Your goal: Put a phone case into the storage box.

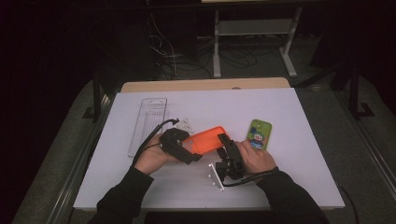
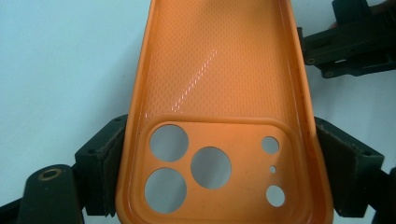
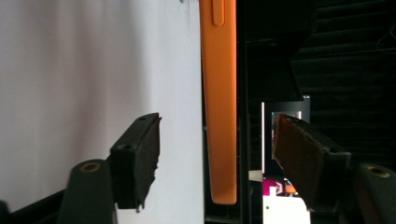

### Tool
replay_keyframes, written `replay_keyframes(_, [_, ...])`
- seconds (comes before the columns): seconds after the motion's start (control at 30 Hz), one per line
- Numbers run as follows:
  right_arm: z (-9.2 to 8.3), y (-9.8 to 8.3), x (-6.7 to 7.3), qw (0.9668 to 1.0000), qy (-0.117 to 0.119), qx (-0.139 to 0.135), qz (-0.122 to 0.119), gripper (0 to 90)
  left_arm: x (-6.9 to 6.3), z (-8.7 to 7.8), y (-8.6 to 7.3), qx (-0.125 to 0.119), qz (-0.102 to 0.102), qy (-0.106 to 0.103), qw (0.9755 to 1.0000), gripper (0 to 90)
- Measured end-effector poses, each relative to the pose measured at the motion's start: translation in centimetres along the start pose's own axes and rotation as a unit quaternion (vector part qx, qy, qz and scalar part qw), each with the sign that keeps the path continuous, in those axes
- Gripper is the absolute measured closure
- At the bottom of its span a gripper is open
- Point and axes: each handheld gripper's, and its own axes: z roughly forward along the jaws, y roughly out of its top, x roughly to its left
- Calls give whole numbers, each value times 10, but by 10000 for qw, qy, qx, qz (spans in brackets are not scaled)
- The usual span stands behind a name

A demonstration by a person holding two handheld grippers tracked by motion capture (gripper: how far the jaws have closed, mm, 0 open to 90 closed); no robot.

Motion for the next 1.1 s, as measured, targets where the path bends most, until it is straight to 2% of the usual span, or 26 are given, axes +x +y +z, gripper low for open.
replay_keyframes(0.17, [1,1,2,9998,-106,-27,-147,446,-1,1,0,21,0,-17,10000,160])
replay_keyframes(0.37, [0,3,4,9997,-83,-63,-242,571,-2,3,0,-30,-66,-30,10000,160])
replay_keyframes(0.63, [-3,3,3,9996,-33,-132,-265,708,-2,2,0,43,-16,-65,10000,160])
replay_keyframes(0.73, [-3,4,3,9994,-50,-124,-330,744,-2,3,0,40,19,-52,10000,159])
replay_keyframes(0.77, [-3,4,3,9993,-31,-125,-341,754,-3,3,0,-29,-49,-45,10000,159])
replay_keyframes(0.83, [-3,4,3,9992,-31,-127,-369,770,-4,3,0,-21,-50,-46,10000,159])
replay_keyframes(1.07, [-4,4,3,9991,-37,-108,-414,779,-2,3,0,10,-2,-63,10000,155])
replay_keyframes(1.1, [-4,4,3,9991,-50,-104,-411,780,-3,2,0,-44,-35,-42,10000,152])
